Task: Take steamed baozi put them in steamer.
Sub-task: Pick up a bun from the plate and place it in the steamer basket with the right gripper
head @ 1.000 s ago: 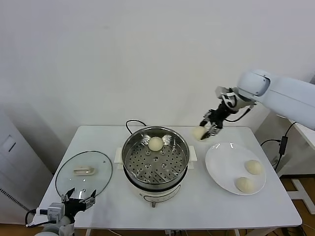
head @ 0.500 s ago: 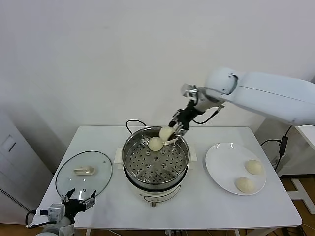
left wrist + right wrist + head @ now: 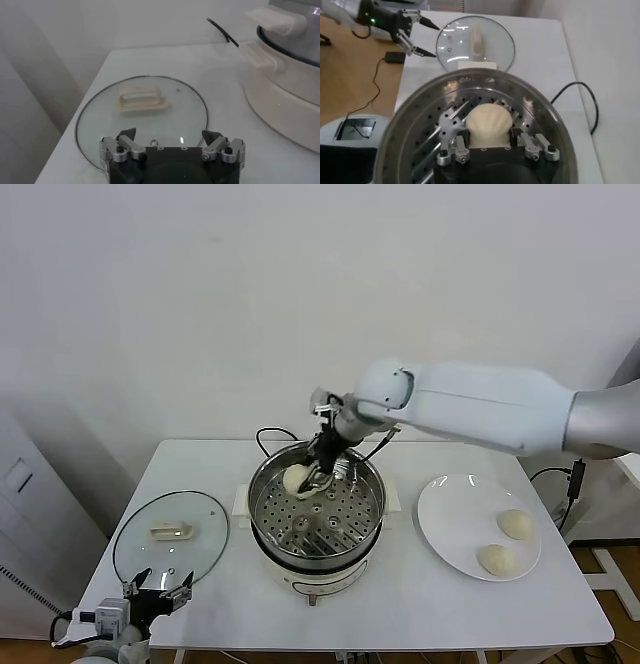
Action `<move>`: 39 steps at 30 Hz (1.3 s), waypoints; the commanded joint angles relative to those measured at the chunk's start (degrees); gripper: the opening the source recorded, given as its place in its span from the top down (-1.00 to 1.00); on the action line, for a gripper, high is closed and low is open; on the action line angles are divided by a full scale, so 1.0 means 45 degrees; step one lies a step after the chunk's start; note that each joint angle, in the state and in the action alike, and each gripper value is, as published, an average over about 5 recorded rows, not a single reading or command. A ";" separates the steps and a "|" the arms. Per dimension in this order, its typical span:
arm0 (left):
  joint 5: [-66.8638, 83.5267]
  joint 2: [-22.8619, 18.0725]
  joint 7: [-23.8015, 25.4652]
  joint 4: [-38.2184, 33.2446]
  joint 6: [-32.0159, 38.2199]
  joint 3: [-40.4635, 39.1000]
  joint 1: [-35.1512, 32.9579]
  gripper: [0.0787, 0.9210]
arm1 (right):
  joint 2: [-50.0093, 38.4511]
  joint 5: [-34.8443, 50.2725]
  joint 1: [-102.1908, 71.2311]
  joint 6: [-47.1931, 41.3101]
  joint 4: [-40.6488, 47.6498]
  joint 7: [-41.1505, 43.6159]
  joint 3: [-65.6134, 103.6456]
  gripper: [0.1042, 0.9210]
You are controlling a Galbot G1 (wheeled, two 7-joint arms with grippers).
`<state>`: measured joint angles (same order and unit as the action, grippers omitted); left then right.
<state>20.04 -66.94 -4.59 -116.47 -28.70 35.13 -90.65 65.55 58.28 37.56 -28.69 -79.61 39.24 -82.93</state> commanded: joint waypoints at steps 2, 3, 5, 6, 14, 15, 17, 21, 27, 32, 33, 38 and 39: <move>0.0020 0.0012 0.0002 -0.0016 0.0037 0.0040 -0.0032 -0.77 | 0.1132 -0.0136 -0.1089 -0.0445 0.0484 -0.1254 0.0107 0.05; 0.0020 0.0009 0.0001 -0.0017 0.0042 0.0044 -0.0035 -0.77 | 0.1193 -0.0201 -0.1157 -0.0460 0.0575 -0.1294 0.0120 0.05; 0.0022 0.0005 0.0003 -0.0015 0.0053 0.0048 -0.0044 -0.77 | 0.1276 -0.0294 -0.1270 -0.0487 0.0713 -0.1350 0.0137 0.05; 0.0023 0.0006 0.0003 -0.0013 0.0057 0.0049 -0.0048 -0.77 | 0.1305 -0.0332 -0.1317 -0.0501 0.0762 -0.1373 0.0143 0.05; 0.0031 0.0034 0.0008 0.0019 0.0063 0.0051 -0.0029 -0.77 | 0.1428 -0.0394 -0.1666 -0.0561 0.0937 -0.1453 0.0183 0.05; 0.0030 0.0033 0.0008 0.0021 0.0063 0.0050 -0.0027 -0.77 | 0.1432 -0.0396 -0.1689 -0.0572 0.0940 -0.1457 0.0181 0.04; 0.0031 0.0021 0.0009 0.0021 0.0060 0.0048 -0.0022 -0.77 | 0.1432 -0.0395 -0.1723 -0.0605 0.0933 -0.1451 0.0181 0.02; 0.0032 -0.0001 0.0009 0.0023 0.0059 0.0044 -0.0018 -0.77 | 0.1372 -0.0384 -0.1692 -0.0641 0.0904 -0.1406 0.0201 -0.17; 0.0045 0.0012 0.0011 0.0012 0.0073 0.0089 -0.0034 -0.77 | 0.0599 -0.0380 -0.0968 -0.0608 0.0530 -0.0689 0.0260 -0.58; 0.0073 0.0039 0.0007 -0.0068 0.0084 0.0140 -0.0060 -0.77 | -0.1285 -0.0974 0.0925 -0.0145 -0.0221 0.1309 -0.0208 -0.75; 0.0083 0.0037 0.0006 -0.0101 0.0083 0.0150 -0.0069 -0.77 | -0.1776 -0.1293 0.1422 0.0054 -0.0360 0.1838 -0.0387 -0.75; 0.0139 0.0094 0.0001 -0.0241 0.0067 0.0195 -0.0105 -0.77 | -0.4176 -0.3135 0.3299 0.1234 -0.0933 0.4105 -0.1497 -0.76; 0.0155 0.0125 0.0000 -0.0262 0.0063 0.0209 -0.0117 -0.77 | -0.4718 -0.3597 0.3469 0.1477 -0.1001 0.4484 -0.1667 -0.76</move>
<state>20.57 -66.76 -4.56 -117.19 -28.33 35.92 -91.07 60.00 51.99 41.16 -28.04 -80.51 44.66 -85.02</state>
